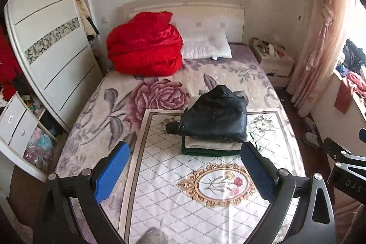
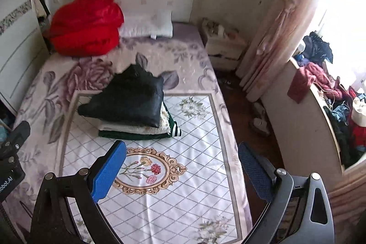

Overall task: Fold large clothes
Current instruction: 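Open both tools and pull them back from the jacket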

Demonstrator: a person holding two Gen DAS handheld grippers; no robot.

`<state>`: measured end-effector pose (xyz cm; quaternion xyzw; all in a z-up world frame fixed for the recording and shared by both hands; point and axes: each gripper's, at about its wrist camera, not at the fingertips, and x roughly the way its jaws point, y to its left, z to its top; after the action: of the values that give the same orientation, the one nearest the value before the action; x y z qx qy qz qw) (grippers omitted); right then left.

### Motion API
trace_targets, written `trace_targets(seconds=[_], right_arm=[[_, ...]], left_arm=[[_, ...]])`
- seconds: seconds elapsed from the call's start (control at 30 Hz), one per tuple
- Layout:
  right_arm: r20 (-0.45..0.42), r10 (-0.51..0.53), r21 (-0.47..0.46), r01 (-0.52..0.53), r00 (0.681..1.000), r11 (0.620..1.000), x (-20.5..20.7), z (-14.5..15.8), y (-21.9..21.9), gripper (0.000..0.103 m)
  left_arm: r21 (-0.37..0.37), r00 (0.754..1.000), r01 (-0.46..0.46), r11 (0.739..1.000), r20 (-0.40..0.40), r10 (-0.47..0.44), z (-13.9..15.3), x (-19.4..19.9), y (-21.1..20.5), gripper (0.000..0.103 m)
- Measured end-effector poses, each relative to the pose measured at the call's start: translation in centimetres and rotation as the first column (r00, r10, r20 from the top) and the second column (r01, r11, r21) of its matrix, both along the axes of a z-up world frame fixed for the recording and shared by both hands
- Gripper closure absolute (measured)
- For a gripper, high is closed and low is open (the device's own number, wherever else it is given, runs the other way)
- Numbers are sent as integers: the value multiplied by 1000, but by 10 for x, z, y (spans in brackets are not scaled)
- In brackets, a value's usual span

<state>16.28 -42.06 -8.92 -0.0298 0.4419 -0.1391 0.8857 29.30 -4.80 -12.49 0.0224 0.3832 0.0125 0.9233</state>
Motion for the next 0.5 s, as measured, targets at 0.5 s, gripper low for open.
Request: trace_targets(seconds=[0.5], right_arm=[[145, 30, 10, -32, 989, 999, -161, 129, 26, 3]], left_arm=[[-23, 998, 8, 1000, 63, -7, 79, -111, 6, 4]])
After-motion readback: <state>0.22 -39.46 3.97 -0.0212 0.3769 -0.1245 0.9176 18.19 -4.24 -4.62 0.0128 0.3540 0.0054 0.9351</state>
